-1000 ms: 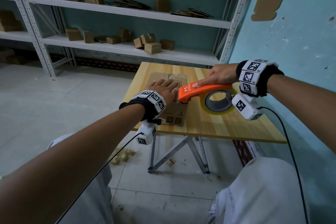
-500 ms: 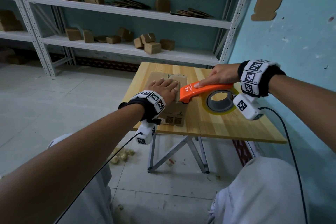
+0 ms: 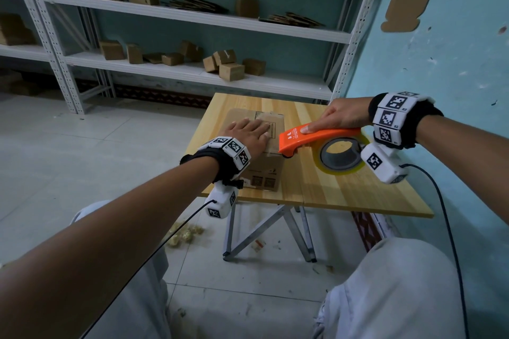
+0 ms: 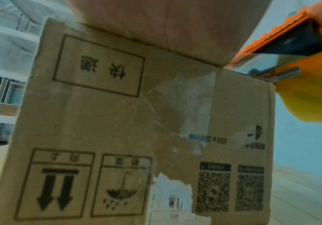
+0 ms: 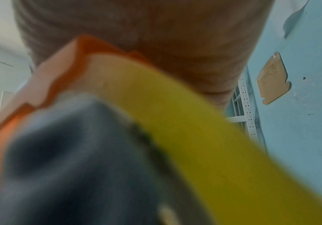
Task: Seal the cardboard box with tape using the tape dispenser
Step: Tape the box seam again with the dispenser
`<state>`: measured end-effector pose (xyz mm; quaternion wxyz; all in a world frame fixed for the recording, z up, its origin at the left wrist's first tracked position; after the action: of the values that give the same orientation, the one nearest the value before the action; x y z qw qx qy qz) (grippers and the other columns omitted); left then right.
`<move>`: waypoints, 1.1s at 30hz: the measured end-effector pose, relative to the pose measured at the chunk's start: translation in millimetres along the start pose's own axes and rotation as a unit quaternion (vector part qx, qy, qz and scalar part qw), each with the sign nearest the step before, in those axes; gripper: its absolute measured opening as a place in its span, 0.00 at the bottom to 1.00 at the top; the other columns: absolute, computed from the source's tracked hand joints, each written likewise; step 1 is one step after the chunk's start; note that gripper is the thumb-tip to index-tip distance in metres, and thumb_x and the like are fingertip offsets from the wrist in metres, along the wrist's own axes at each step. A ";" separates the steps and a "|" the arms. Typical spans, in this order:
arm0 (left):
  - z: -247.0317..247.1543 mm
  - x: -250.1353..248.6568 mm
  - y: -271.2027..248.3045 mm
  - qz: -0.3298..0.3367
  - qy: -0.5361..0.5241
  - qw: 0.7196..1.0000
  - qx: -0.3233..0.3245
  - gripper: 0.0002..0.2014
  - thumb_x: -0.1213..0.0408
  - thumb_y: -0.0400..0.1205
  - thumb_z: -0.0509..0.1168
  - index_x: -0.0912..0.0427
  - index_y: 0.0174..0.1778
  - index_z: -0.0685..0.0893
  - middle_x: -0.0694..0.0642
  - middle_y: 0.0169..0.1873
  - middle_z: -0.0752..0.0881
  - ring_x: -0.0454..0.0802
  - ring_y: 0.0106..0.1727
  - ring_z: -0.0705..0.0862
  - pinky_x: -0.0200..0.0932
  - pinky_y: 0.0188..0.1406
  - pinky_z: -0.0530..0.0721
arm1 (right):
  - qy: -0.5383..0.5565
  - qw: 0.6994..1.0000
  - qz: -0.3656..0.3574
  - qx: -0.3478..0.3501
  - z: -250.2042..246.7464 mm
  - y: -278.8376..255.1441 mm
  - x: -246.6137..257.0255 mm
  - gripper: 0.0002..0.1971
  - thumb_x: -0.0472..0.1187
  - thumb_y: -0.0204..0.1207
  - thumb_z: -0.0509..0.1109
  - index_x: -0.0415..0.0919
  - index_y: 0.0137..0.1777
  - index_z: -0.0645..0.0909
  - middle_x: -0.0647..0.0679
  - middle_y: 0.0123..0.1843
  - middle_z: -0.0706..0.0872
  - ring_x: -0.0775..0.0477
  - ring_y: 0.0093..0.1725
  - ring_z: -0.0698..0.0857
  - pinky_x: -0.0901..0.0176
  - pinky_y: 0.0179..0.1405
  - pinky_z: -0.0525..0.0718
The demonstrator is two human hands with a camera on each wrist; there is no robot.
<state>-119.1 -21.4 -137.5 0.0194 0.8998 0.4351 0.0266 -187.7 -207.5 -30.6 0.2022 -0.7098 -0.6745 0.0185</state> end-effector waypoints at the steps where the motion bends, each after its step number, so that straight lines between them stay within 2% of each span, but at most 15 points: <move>1: -0.4 0.0 -0.6 -0.001 -0.004 1.000 0.003 0.26 0.55 0.87 0.43 0.51 0.84 0.50 0.50 0.84 0.46 0.55 0.85 0.45 0.62 0.82 0.51 | -0.005 1.000 0.004 -0.001 -2.1 -1.7 -4.6 0.31 0.72 0.60 0.66 0.42 0.41 0.88 0.51 0.31 0.88 0.53 0.29 0.85 0.58 0.41 0.82; 5: -3.1 -2.5 -4.7 -0.003 -0.012 1.000 0.002 0.27 0.55 0.87 0.43 0.51 0.84 0.49 0.51 0.84 0.46 0.55 0.85 0.45 0.61 0.82 0.50 | 0.007 0.999 0.032 -0.010 -3.4 -8.5 -29.0 0.31 0.70 0.64 0.68 0.40 0.45 0.89 0.51 0.30 0.89 0.51 0.31 0.86 0.58 0.39 0.82; 9: -8.0 -8.3 -8.5 -0.008 -0.012 1.000 0.002 0.26 0.54 0.88 0.43 0.51 0.84 0.49 0.51 0.84 0.47 0.57 0.84 0.46 0.61 0.82 0.50 | 0.014 0.999 0.033 -0.010 6.7 -6.9 -35.4 0.29 0.68 0.69 0.68 0.39 0.46 0.89 0.51 0.30 0.89 0.55 0.28 0.86 0.61 0.37 0.81; 12: -10.9 -10.8 -11.6 0.008 0.013 1.000 0.007 0.27 0.55 0.86 0.46 0.51 0.83 0.51 0.53 0.84 0.47 0.59 0.84 0.46 0.63 0.81 0.52 | 0.020 0.999 0.034 -0.002 9.0 -5.3 -35.4 0.33 0.70 0.63 0.68 0.39 0.47 0.89 0.50 0.31 0.90 0.54 0.29 0.87 0.60 0.41 0.84; 16: -13.6 -14.8 -13.2 0.043 0.077 0.996 0.000 0.30 0.52 0.83 0.56 0.47 0.81 0.54 0.56 0.83 0.50 0.63 0.83 0.49 0.66 0.79 0.56 | 0.011 1.000 0.027 -0.004 9.2 -1.3 -36.4 0.37 0.75 0.54 0.68 0.41 0.44 0.89 0.51 0.31 0.91 0.53 0.31 0.87 0.57 0.43 0.85; 19: -11.7 -15.3 -11.3 0.048 0.093 0.994 0.014 0.32 0.51 0.82 0.59 0.45 0.81 0.54 0.55 0.83 0.49 0.63 0.83 0.49 0.67 0.79 0.56 | 0.002 1.000 0.028 -0.002 9.9 0.2 -35.6 0.36 0.74 0.55 0.67 0.42 0.43 0.89 0.53 0.29 0.90 0.54 0.30 0.87 0.60 0.39 0.82; 22: -9.1 -12.5 -4.1 0.065 0.119 0.991 0.021 0.37 0.51 0.80 0.65 0.46 0.81 0.52 0.54 0.83 0.48 0.64 0.83 0.48 0.70 0.78 0.57 | 0.003 1.000 0.029 -0.001 8.6 0.2 -35.5 0.35 0.73 0.57 0.67 0.41 0.45 0.89 0.53 0.30 0.90 0.54 0.31 0.86 0.60 0.40 0.82; 26: -16.7 -15.1 6.5 0.071 0.134 0.986 0.069 0.33 0.50 0.83 0.61 0.47 0.82 0.53 0.56 0.83 0.50 0.63 0.83 0.49 0.69 0.77 0.58 | 0.002 0.999 0.032 -0.003 7.7 -1.8 -35.8 0.31 0.72 0.64 0.68 0.42 0.43 0.89 0.53 0.30 0.90 0.54 0.31 0.87 0.59 0.43 0.82; 30: -25.3 -16.7 14.4 -0.050 -0.016 0.998 0.039 0.24 0.46 0.87 0.47 0.46 0.80 0.62 0.54 0.83 0.53 0.61 0.83 0.51 0.63 0.81 0.50 | -0.013 0.999 0.034 -0.011 10.3 -3.0 -35.5 0.30 0.71 0.67 0.68 0.43 0.43 0.90 0.53 0.31 0.89 0.55 0.32 0.86 0.61 0.41 0.81; 33: -25.1 -22.6 21.2 -0.046 -0.076 0.996 0.029 0.22 0.51 0.87 0.46 0.50 0.77 0.66 0.57 0.82 0.57 0.62 0.82 0.55 0.62 0.79 0.55 | -0.028 0.999 0.030 -0.008 12.9 -2.3 -34.6 0.33 0.74 0.63 0.66 0.43 0.44 0.89 0.51 0.33 0.89 0.55 0.33 0.85 0.61 0.41 0.81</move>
<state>-118.2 -52.0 -111.9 0.0278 0.8784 0.4738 -0.0557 -196.8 -237.5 -50.3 0.1766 -0.7307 -0.6582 0.0391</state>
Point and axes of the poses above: each hand's wrist, its own y-axis towards the middle knuckle, its own z-axis out of the palm, x = y × z, the point moved 4 cm from there along y, towards the middle knuckle
